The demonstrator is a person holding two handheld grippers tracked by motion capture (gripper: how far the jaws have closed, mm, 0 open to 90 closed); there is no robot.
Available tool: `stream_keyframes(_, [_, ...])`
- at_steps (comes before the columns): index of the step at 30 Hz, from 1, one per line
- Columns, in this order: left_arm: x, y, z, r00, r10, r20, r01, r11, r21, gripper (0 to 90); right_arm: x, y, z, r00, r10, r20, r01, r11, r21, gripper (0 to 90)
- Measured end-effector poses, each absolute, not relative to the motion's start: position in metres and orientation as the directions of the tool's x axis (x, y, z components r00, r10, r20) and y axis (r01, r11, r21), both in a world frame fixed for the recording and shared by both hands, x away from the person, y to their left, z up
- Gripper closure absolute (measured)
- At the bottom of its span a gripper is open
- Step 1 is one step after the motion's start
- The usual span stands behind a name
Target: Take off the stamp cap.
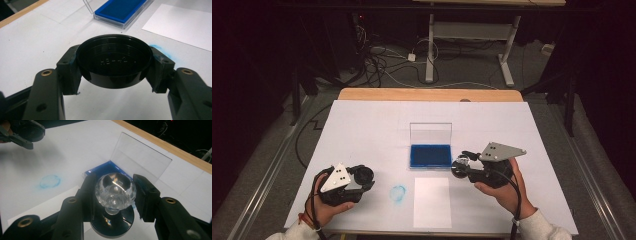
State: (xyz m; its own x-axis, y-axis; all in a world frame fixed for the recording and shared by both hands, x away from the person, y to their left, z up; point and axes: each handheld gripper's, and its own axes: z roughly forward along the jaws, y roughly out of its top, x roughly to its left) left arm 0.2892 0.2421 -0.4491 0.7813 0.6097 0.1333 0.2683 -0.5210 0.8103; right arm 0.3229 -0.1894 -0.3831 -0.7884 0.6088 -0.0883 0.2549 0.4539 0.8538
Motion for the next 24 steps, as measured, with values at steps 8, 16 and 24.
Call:
stream_keyframes(8, [0.294,0.242,-0.452,0.791,0.599,0.127,0.269,-0.526,0.807,36.8,0.327,-0.189,-0.383,-0.781,0.617,-0.096,0.261,0.462,0.847,56.9])
stream_keyframes(16, [0.294,0.240,-0.452,0.800,0.588,0.119,0.264,-0.523,0.810,36.9,0.330,-0.187,-0.380,-0.778,0.620,-0.103,0.257,0.464,0.848,56.9])
stream_keyframes(24, [0.295,0.241,-0.454,0.803,0.586,0.110,0.274,-0.527,0.804,36.8,0.334,-0.184,-0.379,-0.778,0.619,-0.105,0.257,0.466,0.846,56.9])
